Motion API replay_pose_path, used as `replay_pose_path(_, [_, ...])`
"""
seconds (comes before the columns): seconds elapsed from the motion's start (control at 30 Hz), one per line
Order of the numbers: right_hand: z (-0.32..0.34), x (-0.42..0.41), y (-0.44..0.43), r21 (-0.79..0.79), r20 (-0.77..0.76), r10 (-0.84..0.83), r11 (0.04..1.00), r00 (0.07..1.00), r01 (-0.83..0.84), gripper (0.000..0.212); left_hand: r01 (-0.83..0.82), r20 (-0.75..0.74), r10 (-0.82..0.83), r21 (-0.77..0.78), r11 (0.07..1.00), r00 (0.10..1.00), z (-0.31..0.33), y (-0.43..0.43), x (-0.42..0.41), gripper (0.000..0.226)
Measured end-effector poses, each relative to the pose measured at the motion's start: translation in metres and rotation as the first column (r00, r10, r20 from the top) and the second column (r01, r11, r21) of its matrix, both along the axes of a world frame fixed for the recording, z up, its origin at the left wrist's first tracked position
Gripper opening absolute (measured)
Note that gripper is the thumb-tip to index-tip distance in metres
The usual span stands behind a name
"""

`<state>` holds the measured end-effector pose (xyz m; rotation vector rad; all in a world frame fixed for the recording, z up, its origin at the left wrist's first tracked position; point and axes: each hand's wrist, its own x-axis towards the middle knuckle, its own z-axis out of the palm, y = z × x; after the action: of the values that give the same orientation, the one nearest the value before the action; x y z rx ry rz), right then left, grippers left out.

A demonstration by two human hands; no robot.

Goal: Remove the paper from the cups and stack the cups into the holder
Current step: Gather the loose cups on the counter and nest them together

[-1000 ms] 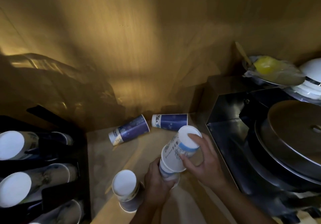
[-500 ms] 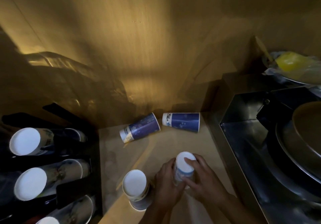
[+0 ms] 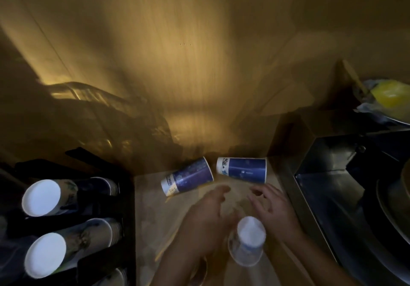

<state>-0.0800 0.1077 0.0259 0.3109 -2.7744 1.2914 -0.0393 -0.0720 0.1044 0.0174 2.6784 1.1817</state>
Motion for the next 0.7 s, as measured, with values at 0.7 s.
replay_pose_path(0.7, [-0.066, -0.142, -0.040, 0.805, 0.118, 0.156, 0.563, 0.981, -0.187, 0.063, -0.221, 0.057, 0.300, -0.547, 0.807, 0.952, -0.144, -0.108, -0.094, 0.073])
